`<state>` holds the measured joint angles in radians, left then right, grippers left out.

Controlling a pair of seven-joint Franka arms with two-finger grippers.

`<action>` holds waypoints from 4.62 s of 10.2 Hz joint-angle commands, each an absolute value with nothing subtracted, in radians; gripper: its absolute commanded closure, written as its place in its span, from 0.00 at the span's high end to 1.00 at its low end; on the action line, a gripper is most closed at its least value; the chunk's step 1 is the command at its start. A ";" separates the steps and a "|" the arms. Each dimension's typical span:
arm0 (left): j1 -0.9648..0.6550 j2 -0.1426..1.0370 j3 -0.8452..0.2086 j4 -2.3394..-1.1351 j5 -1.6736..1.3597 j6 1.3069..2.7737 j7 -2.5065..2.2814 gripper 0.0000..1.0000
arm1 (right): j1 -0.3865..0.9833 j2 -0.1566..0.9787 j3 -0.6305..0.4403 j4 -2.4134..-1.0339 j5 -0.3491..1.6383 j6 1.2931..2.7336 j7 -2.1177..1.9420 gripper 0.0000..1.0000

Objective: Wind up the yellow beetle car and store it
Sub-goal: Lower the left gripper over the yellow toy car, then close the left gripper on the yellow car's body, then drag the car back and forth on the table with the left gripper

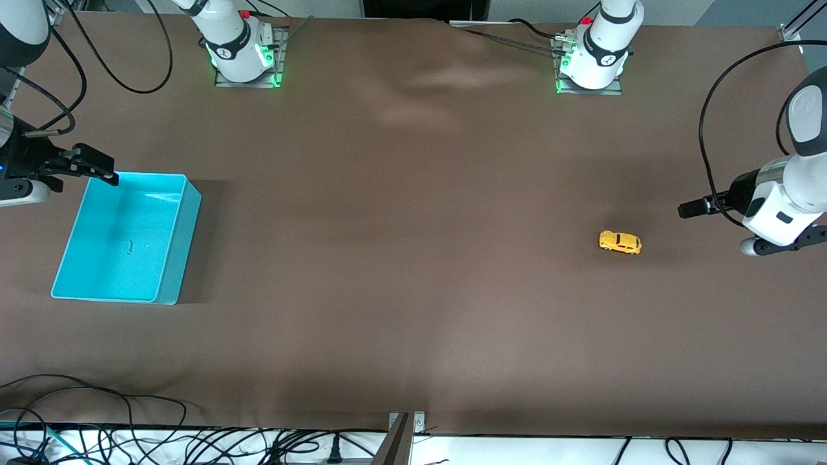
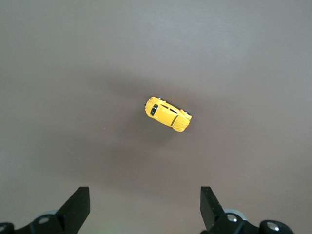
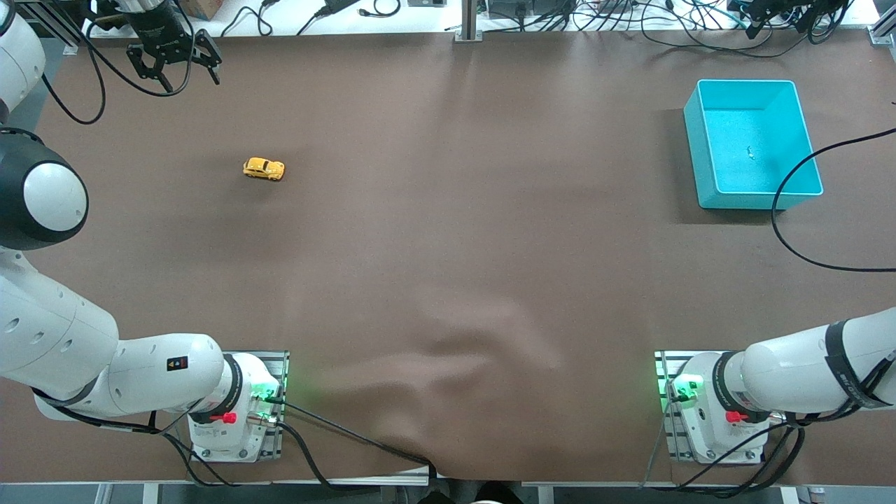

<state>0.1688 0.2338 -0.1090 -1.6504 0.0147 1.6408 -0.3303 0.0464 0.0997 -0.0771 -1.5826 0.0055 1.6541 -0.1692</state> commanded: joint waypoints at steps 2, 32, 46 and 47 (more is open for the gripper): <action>0.212 0.247 -0.112 -1.747 -0.028 1.806 -0.691 1.00 | 0.046 0.092 -0.078 -1.592 0.015 1.663 -0.172 1.00; 0.155 0.400 -0.118 -2.221 0.138 2.572 -1.588 0.00 | 0.063 0.104 -0.072 -1.603 0.028 1.687 -0.175 1.00; 0.029 0.452 -0.167 -2.203 0.138 2.548 -1.749 0.00 | 0.063 0.051 -0.077 -1.641 0.026 1.683 -0.170 1.00; 0.066 0.456 -0.167 -2.200 0.138 2.562 -1.709 0.00 | 0.063 0.049 -0.075 -1.655 0.026 1.690 -0.170 1.00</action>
<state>0.0173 0.4213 -0.1669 -2.2030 0.1036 2.5354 -1.7524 0.0598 0.0821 -0.0715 -1.6085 0.0144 1.6781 -0.1689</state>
